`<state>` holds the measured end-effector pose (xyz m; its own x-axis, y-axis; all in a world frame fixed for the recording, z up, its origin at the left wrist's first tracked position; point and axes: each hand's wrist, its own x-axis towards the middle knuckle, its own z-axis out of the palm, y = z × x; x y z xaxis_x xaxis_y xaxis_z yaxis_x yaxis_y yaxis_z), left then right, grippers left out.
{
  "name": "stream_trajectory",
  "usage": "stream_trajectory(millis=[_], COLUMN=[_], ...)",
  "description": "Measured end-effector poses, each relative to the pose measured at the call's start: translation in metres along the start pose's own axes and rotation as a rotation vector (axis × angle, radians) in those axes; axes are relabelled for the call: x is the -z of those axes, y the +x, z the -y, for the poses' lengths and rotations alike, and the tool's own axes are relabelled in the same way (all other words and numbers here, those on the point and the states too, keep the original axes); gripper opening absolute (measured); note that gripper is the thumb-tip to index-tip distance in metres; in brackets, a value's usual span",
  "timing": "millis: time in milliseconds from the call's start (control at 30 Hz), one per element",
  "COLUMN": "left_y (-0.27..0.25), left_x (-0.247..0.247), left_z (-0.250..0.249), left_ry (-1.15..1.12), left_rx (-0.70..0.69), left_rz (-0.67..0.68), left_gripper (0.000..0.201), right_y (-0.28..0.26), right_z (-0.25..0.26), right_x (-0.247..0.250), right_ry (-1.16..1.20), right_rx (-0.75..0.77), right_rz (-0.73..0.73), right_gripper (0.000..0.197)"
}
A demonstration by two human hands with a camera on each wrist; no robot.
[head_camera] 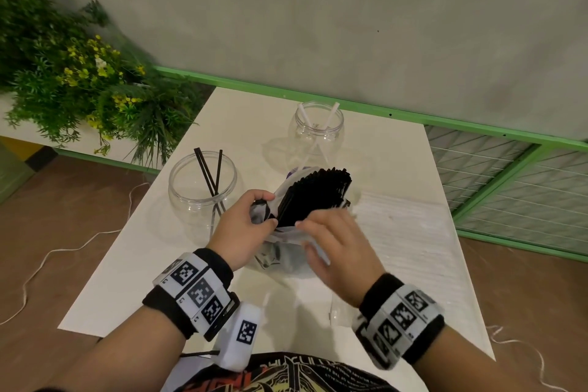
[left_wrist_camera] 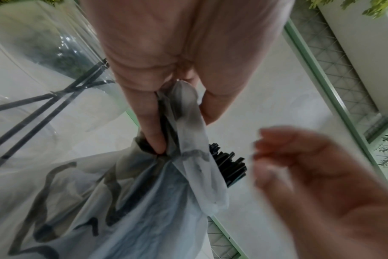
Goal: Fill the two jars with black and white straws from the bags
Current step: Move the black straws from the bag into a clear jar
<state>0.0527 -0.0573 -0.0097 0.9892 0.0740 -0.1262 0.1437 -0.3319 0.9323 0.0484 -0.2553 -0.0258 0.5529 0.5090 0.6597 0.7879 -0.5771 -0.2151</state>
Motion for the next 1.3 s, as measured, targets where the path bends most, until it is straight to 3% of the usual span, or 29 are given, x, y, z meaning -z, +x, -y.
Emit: stream_trajectory(millis=[133,367,533,700,867,933,1067,1300], left_y=[-0.002,-0.006,-0.003,0.001,0.002,0.000,-0.002,-0.007], left_x=[-0.002,-0.008,-0.006,-0.005,-0.008,-0.010,-0.011,-0.010], left_z=[-0.003,-0.010,-0.008,-0.004,-0.005,-0.007,-0.010,-0.010], left_ry=[-0.007,-0.093,-0.148,0.004,0.110,0.097,0.125,0.112], left_rx=[0.025,0.033,0.059,0.050,0.107,0.100,0.074,0.021], left_rz=[0.042,0.103,0.076,0.095,0.137,0.138,0.119,0.124], left_gripper=[0.040,0.051,0.049,0.044,0.046,0.048,0.055,0.068], right_y=[-0.017,-0.006,-0.020,-0.022,-0.004,0.000,0.003,0.009], right_z=[-0.001,-0.007,-0.008,-0.002,-0.002,-0.004,-0.002,0.008], right_x=[-0.021,-0.032,-0.030,-0.016,-0.014,-0.017,-0.025,-0.030], right_ry=[-0.079,-0.130,-0.116,-0.038,0.102,0.093,0.024,0.001], right_rx=[-0.173,-0.252,-0.171,-0.239,-0.489,-0.541,-0.512,-0.520], right_rz=[0.195,0.144,0.254,0.329,0.274,0.354,0.354,0.294], right_gripper=[0.040,0.047,0.008,0.022,0.019,0.032,0.051,0.039])
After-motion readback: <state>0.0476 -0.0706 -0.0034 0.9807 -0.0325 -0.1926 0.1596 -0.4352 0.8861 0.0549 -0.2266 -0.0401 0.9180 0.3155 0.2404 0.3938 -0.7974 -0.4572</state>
